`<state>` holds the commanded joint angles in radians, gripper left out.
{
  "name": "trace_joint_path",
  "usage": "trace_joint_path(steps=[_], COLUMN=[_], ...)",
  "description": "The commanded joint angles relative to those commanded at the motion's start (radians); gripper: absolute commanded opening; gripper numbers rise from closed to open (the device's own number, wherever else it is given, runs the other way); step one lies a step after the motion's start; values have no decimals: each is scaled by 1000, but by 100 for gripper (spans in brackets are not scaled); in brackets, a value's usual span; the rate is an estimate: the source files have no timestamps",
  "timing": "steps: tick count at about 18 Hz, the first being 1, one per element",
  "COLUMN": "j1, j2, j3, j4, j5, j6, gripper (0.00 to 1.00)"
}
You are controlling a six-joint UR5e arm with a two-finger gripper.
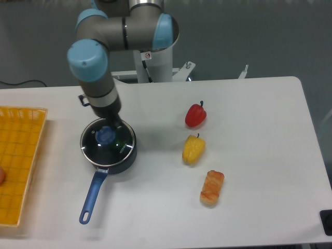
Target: Close the pot lid
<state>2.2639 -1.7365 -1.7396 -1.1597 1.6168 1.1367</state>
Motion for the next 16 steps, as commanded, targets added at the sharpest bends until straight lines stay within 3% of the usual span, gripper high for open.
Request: trace_joint_path(steps=[3, 8, 13, 16], j1=[87, 250, 368, 413], j2=[-2, -8, -47, -80], j3=[17, 34, 57, 81], j4=[-9, -41, -41, -34], j5=[1, 2, -2, -3], j6=[37, 386, 641, 709], gripper=[100, 100, 100, 100])
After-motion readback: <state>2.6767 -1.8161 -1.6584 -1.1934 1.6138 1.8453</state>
